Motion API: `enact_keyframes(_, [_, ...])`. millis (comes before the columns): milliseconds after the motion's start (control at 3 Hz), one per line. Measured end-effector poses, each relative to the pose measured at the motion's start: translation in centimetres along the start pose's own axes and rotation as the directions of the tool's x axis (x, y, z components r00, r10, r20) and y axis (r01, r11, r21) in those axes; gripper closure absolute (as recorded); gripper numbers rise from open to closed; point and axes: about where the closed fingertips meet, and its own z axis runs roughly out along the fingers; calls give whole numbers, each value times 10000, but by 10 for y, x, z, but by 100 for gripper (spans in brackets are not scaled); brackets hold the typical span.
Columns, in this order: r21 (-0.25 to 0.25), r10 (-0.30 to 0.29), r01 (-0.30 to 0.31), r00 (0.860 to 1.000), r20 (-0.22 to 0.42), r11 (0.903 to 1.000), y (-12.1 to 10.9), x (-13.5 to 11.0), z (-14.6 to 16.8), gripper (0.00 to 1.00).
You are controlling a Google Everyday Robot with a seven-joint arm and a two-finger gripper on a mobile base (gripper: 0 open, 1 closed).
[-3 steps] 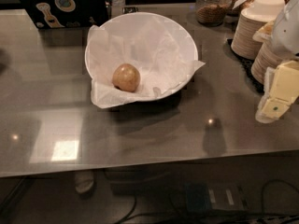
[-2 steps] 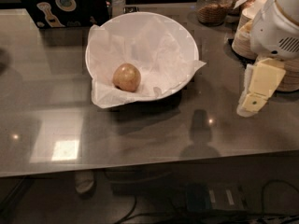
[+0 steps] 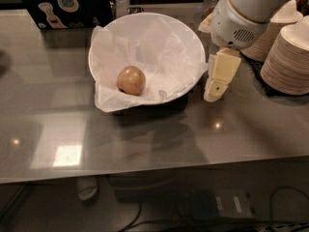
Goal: Pick apple from white bowl
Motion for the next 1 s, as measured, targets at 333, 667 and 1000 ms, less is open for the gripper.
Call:
enact_keyframes(333, [-76, -364, 367, 9984, 427, 9993, -11, -19, 13, 0])
enact_keyframes(667, [-94, -448, 454, 9976, 530, 9989, -14, -23, 16, 0])
enact_keyframes(1000, [-44, -532, 538, 9951, 830, 9985, -18, -26, 22, 0])
